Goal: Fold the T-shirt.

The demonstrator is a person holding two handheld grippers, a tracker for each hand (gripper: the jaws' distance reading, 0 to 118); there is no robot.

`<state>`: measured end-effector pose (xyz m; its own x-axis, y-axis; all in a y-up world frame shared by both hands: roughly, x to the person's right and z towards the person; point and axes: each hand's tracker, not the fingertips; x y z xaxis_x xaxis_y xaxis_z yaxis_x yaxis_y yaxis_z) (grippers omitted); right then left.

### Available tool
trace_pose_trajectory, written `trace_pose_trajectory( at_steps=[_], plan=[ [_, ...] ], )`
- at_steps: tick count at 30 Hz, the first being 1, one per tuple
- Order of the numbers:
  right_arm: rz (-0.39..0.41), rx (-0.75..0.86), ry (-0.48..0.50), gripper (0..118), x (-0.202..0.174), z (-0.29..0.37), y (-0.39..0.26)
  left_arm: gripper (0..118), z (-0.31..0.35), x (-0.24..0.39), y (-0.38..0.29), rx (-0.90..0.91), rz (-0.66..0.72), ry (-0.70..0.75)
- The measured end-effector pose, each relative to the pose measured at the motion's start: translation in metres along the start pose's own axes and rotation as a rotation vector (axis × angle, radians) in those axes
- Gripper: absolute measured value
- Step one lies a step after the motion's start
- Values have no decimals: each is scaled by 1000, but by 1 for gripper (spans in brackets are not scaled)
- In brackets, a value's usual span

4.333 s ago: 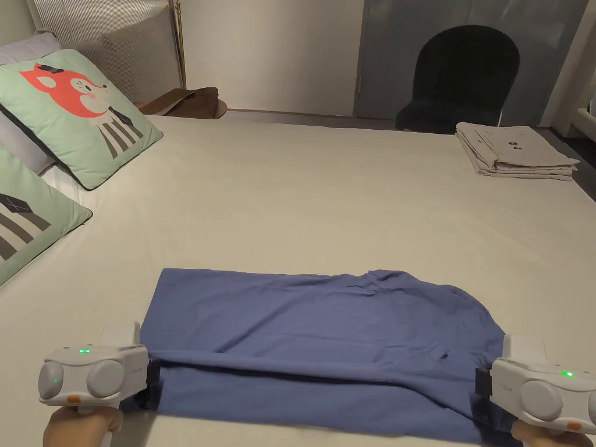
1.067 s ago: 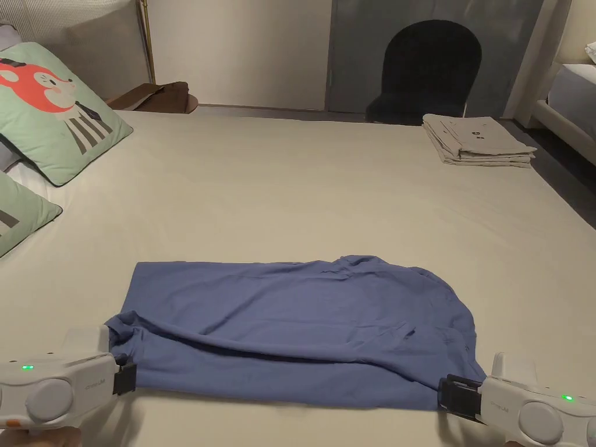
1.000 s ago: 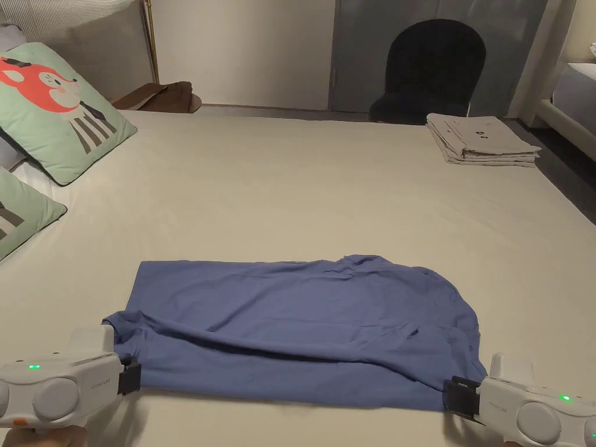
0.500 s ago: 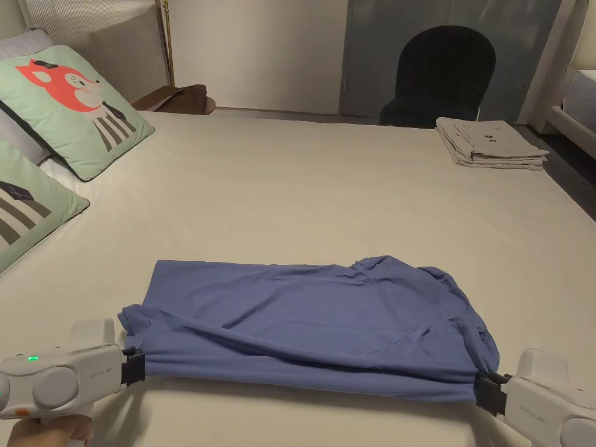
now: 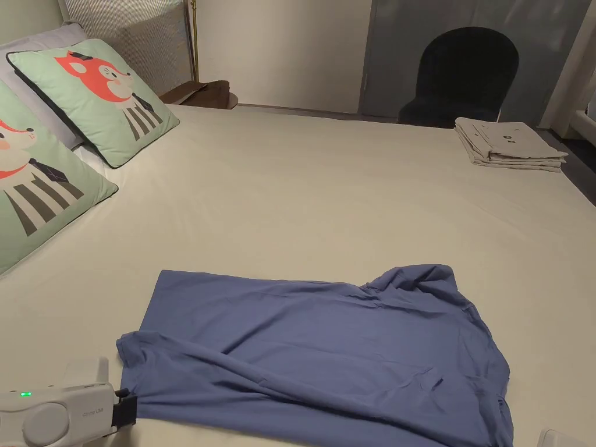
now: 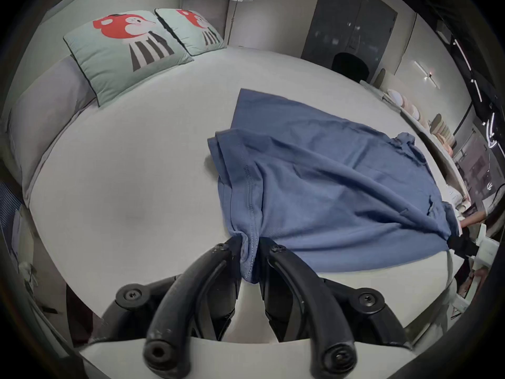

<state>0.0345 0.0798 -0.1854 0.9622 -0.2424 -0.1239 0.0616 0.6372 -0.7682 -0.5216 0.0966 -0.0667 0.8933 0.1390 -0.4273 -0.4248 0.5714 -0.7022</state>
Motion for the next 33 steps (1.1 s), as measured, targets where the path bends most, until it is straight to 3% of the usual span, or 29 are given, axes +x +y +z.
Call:
trace_pose_trajectory(
  at_steps=[4, 6, 7, 8, 9, 10, 11, 17, 23, 27, 29, 31, 32, 33],
  plan=[
    [-31, 5, 4, 9, -1, 3, 1, 9, 3, 6, 4, 9, 12, 12],
    [-33, 8, -3, 17, -5, 7, 7, 17, 6, 8, 5, 18, 2, 10],
    [-19, 16, -19, 27, -10, 11, 10, 28, 9, 11, 8, 20, 4, 12],
    [7, 52, -54, 43, -13, 15, 15, 49, 12, 13, 10, 23, 10, 13],
    [32, 90, -68, 70, -20, 21, 21, 80, 17, 17, 15, 33, 20, 2],
    [57, 130, -76, 89, -28, 28, 30, 99, 24, 22, 21, 73, 31, -28],
    [77, 170, -72, 102, -36, 35, 39, 107, 32, 28, 26, 120, 31, -48],
    [199, 459, 0, 105, -91, 84, 89, 107, 95, 78, 68, 448, -54, -158],
    [287, 709, -9, 105, -134, 117, 107, 107, 140, 126, 81, 730, -153, -123],
    [318, 800, -51, 100, -151, 125, 106, 105, 147, 143, 76, 846, -217, -65],
    [327, 819, -55, 84, -155, 126, 105, 98, 143, 146, 74, 872, -239, -28],
    [339, 820, -59, 50, -158, 124, 105, 65, 141, 148, 73, 872, -258, -21],
    [349, 817, -66, 33, -159, 122, 105, 39, 138, 148, 73, 865, -265, -18],
    [355, 816, -72, 12, -161, 121, 105, 1, 135, 148, 75, 855, -267, -17]
  ],
)
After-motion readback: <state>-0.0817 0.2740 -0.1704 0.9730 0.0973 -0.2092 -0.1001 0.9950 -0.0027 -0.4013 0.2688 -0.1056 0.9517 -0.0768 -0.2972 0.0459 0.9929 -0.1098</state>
